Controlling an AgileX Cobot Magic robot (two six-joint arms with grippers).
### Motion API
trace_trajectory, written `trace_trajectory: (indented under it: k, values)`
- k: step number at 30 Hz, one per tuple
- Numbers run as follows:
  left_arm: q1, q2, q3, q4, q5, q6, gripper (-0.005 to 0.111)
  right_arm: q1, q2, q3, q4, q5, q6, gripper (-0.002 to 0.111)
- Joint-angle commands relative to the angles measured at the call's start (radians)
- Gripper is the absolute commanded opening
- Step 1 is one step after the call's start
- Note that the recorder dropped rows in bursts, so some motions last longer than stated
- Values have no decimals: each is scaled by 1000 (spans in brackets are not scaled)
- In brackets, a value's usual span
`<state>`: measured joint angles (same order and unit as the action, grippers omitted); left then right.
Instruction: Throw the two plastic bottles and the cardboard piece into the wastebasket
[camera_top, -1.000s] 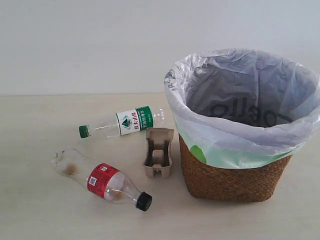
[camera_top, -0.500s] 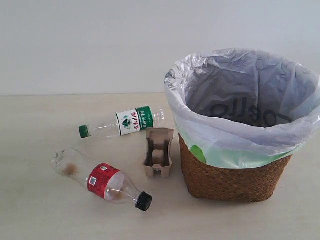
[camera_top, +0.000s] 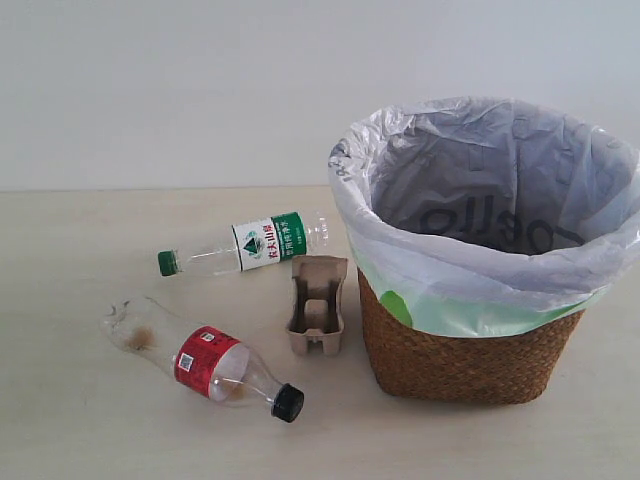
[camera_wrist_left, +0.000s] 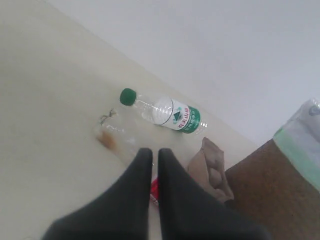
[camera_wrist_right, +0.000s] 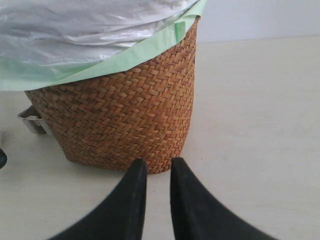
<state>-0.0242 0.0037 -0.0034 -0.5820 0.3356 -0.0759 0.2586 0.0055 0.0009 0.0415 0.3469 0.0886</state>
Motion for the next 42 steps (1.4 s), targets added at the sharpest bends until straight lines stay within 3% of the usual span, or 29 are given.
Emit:
trace_trajectory:
  k: [1, 5, 10, 13, 15, 20, 23, 26, 31, 34, 38, 42]
  values:
    - [3, -4, 3, -31, -90, -19, 4, 1, -5, -1, 0, -5, 1, 13]
    - [3, -4, 3, -173, -176, -22, 4, 1, -5, -1, 0, -5, 1, 13]
    - [3, -4, 3, -195, -258, -25, 4, 1, -5, -1, 0, -5, 1, 13]
    - [3, -4, -17, -188, -162, 37, 4, 1, -5, -1, 0, -5, 1, 13]
    - [3, -4, -62, -188, -74, 183, 4, 1, -5, -1, 0, -4, 1, 13]
    - [1, 113, -144, -455, 68, 579, 4, 1, -5, -1, 0, -2, 1, 13]
    - [1, 250, -237, -467, 179, 660, 4, 1, -5, -1, 0, -2, 1, 13]
    - [1, 411, -384, -381, 319, 727, 4, 1, -5, -1, 0, -4, 1, 13]
    - [1, 695, -661, -76, 558, 766, 4, 1, -5, -1, 0, -4, 1, 13]
    - [1, 842, -802, 45, 698, 906, 4, 1, -5, -1, 0, -4, 1, 13]
    - [1, 989, -877, 50, 751, 1167, 4, 1, -5, -1, 0, -4, 1, 13]
    - [1, 1106, -889, 104, 686, 1405, 4, 1, -5, -1, 0, -6, 1, 13]
